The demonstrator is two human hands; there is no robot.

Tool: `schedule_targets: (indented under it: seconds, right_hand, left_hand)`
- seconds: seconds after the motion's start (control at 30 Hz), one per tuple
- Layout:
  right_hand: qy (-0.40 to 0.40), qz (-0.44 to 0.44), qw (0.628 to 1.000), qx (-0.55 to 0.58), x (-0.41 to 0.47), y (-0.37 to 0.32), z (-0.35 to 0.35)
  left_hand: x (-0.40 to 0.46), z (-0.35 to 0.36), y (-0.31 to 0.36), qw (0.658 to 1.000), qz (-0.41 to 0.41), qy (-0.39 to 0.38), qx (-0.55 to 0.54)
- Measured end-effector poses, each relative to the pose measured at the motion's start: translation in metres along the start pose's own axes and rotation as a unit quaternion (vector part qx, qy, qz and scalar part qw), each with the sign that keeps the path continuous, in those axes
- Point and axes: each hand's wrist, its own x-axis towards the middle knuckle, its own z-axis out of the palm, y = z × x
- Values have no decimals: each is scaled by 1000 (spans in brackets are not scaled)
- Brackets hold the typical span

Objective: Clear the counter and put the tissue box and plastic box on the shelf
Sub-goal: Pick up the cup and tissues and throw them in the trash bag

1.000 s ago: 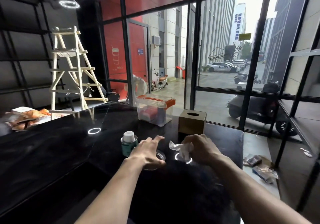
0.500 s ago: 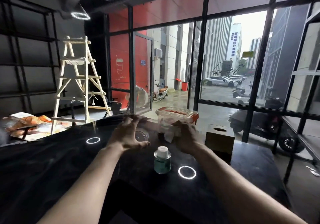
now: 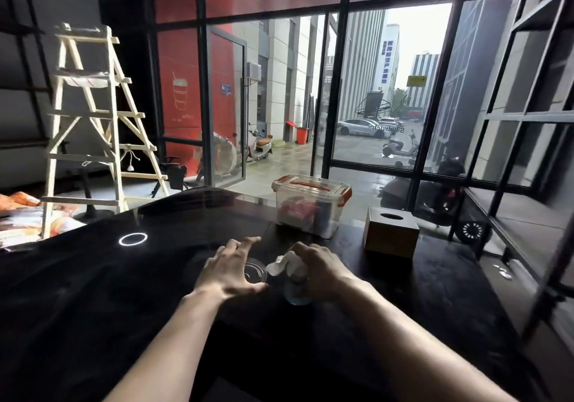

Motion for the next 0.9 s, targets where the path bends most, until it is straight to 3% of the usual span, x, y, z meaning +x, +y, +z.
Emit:
schedule_targets:
  seconds: [0.37, 0.63, 0.9]
  right_hand:
    - [122, 33, 991, -30, -62, 46, -72]
    - [174, 84, 979, -64, -165, 141, -155]
    - [199, 138, 968, -61, -301, 261, -213]
  left_hand:
    - [2, -16, 78, 998, 55, -6, 5]
    - [-24, 5, 229, 989, 144, 2, -24]
    - [-79, 58, 391, 984, 174, 9, -24]
